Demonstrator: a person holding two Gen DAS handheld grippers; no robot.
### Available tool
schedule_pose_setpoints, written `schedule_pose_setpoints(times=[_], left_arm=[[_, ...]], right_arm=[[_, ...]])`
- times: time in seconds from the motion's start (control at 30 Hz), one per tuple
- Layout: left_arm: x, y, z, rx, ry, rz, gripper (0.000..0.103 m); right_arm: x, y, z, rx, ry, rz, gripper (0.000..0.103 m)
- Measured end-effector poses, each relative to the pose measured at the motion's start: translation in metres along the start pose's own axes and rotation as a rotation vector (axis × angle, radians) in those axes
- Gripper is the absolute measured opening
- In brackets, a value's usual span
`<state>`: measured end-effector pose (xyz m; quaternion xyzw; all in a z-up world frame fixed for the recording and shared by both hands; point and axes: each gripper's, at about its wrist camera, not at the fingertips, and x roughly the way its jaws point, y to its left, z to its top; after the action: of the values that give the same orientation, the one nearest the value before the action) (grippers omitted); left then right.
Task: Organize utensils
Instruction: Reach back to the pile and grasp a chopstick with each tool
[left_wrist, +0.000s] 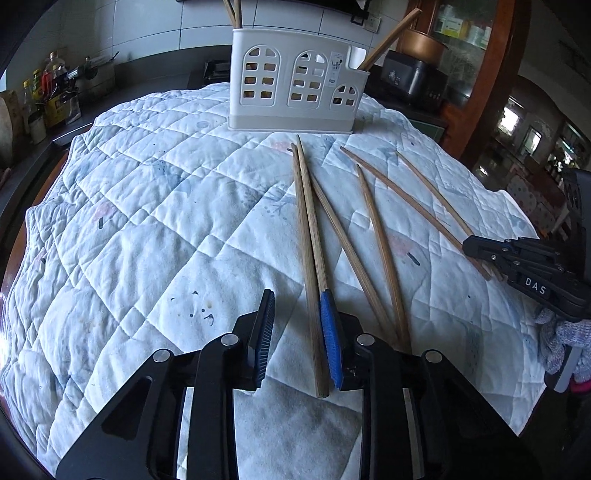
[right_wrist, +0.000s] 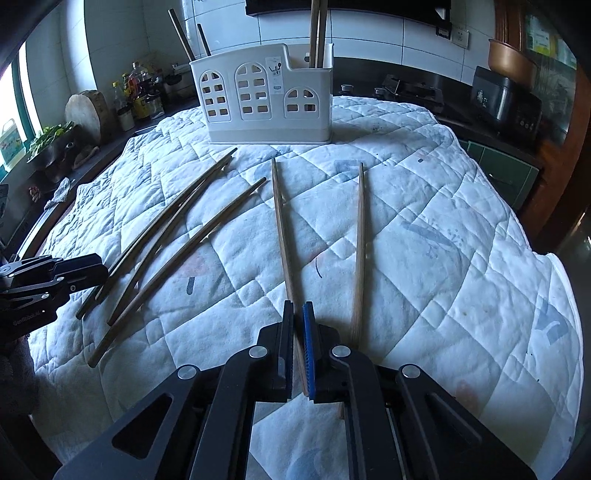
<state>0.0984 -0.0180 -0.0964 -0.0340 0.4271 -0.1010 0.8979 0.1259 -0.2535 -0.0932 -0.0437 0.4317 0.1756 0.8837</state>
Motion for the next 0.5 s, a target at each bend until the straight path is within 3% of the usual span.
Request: schedule_pose_setpoints(times=[0.5], left_arm=[[0.013,-0.014,0.007,0.041,0.014,0.127,0.017]], right_arm=[[0.002,-0.001,-0.002,0.011,-0.004,0.004,0.005]])
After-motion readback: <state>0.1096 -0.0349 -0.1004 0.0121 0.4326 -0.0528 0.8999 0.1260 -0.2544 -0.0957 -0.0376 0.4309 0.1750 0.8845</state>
